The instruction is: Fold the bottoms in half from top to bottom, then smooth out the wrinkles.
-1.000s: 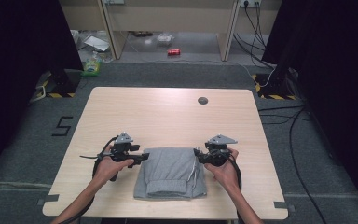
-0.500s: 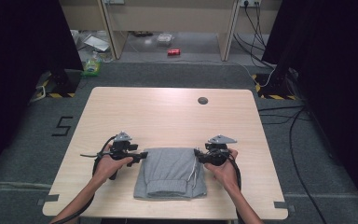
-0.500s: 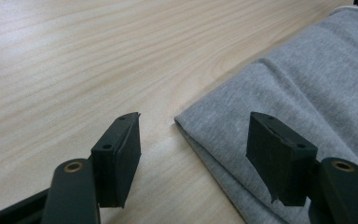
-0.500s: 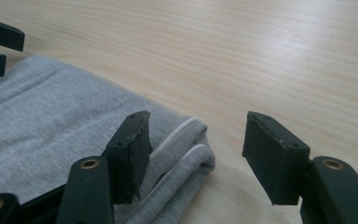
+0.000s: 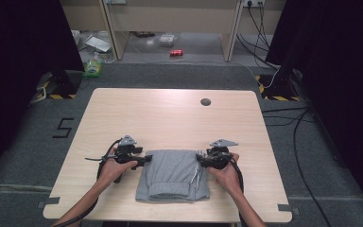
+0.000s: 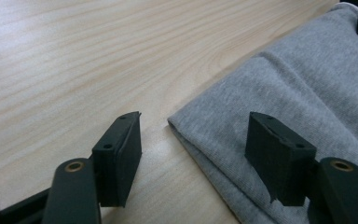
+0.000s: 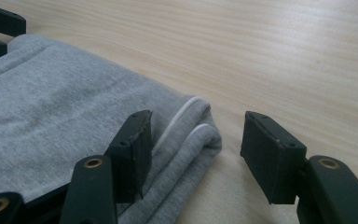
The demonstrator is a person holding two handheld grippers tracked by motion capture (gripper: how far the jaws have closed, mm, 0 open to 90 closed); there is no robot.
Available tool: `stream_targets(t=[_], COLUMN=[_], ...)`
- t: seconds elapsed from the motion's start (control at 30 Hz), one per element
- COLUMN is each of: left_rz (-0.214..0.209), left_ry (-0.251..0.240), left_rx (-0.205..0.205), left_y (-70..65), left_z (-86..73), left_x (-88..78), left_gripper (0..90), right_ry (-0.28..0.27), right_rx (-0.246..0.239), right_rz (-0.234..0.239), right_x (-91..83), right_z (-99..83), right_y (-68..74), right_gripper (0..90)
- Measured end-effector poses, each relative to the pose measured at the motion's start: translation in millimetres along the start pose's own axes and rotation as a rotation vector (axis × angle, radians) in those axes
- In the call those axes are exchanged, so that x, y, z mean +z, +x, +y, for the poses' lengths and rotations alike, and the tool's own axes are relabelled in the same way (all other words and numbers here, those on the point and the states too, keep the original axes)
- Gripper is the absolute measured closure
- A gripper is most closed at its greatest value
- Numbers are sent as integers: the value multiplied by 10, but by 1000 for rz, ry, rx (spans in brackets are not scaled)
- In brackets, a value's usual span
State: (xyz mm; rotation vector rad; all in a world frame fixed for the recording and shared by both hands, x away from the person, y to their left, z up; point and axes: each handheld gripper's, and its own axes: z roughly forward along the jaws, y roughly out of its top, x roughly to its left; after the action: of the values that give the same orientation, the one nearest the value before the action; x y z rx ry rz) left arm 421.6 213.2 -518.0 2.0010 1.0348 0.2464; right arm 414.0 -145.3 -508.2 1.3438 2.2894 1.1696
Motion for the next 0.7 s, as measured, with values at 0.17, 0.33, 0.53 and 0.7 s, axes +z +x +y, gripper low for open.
stream_targets(t=[0.17,0.33,0.53,0.7], left_rz=[34,23,0,-3], left_ry=[-4,-13,-19,-23], left_rx=[67,84,83,88], left_y=[-63,-106,-145,-178], left_z=[-23,-37,-56,-61], left_x=[15,22,18,23], left_gripper=[387,477,648,744], right_ry=[6,10,12,7], right_rx=[27,31,37,54], right_rz=[22,29,47,50], right_x=[34,36,50,54], right_z=[-21,-19,-14,-12], right_y=[-12,-7,7,9], right_gripper=[450,475,550,619])
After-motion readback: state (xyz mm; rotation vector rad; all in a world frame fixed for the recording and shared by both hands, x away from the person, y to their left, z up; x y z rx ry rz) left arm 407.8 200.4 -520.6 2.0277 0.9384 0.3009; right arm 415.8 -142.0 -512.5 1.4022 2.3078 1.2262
